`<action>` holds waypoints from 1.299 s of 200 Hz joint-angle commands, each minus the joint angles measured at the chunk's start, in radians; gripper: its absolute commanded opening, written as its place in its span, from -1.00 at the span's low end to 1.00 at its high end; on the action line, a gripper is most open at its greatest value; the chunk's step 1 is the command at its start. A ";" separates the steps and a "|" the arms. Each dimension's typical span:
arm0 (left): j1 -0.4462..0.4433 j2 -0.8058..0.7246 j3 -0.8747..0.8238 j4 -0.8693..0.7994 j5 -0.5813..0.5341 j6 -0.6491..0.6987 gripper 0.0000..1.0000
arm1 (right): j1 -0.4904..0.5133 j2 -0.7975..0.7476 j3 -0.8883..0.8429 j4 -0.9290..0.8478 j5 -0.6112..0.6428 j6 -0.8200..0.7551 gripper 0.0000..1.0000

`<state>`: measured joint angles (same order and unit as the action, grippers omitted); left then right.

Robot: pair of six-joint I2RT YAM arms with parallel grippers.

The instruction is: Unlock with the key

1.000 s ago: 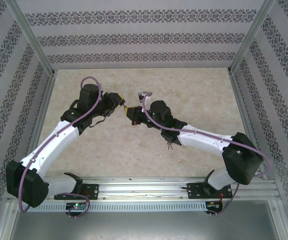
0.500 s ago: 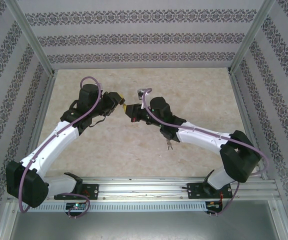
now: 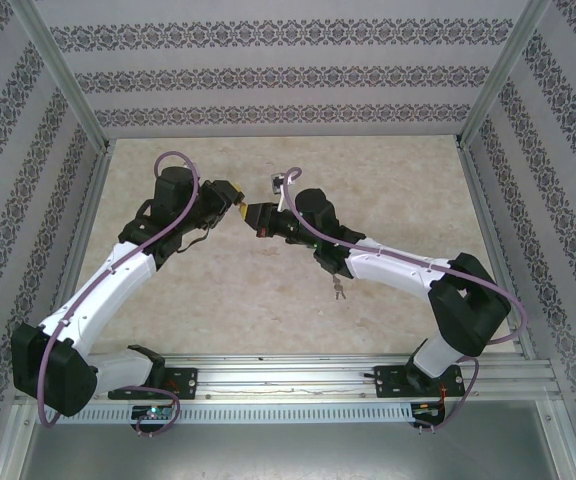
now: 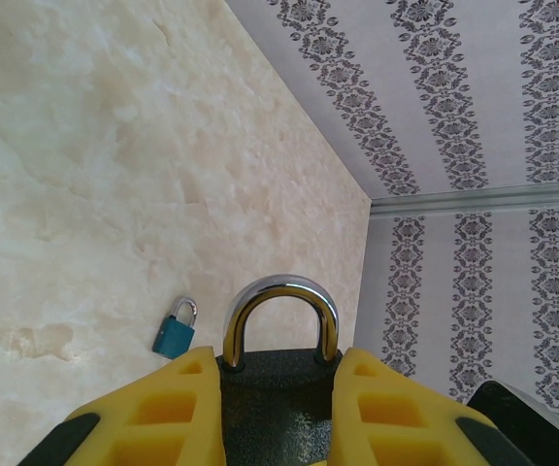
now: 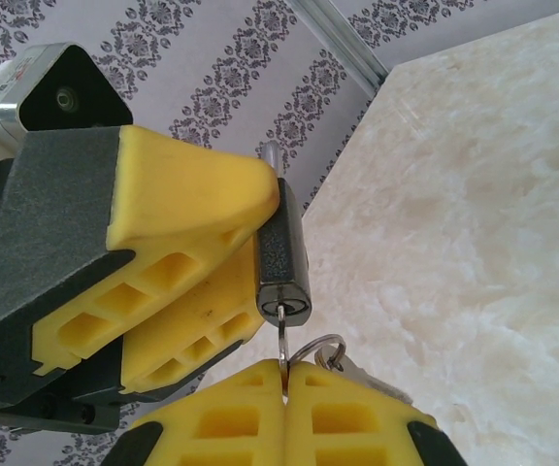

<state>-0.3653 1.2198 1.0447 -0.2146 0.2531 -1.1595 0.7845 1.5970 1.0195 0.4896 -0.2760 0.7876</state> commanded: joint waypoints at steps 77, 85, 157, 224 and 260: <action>0.022 -0.028 0.023 -0.039 0.031 0.059 -1.00 | -0.048 -0.172 -0.156 -0.084 -0.040 -0.058 -0.38; 0.022 -0.026 0.021 -0.039 0.031 0.061 -1.00 | -0.050 -0.186 -0.166 -0.099 -0.039 -0.070 -0.42; 0.028 -0.020 -0.043 -0.049 0.011 0.071 -0.73 | -0.155 -0.301 -0.188 -0.280 0.030 -0.138 -0.27; 0.032 -0.011 -0.139 -0.010 0.004 0.077 -0.06 | -0.268 -0.098 0.122 -0.666 0.333 -0.244 0.07; 0.040 -0.039 -0.182 -0.020 -0.001 0.090 0.16 | -0.332 0.179 0.441 -0.878 0.396 -0.206 0.21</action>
<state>-0.3439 1.2156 0.8829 -0.2394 0.2718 -1.0973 0.4789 1.6421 1.3025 -0.1810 0.0128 0.5781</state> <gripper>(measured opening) 0.557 0.593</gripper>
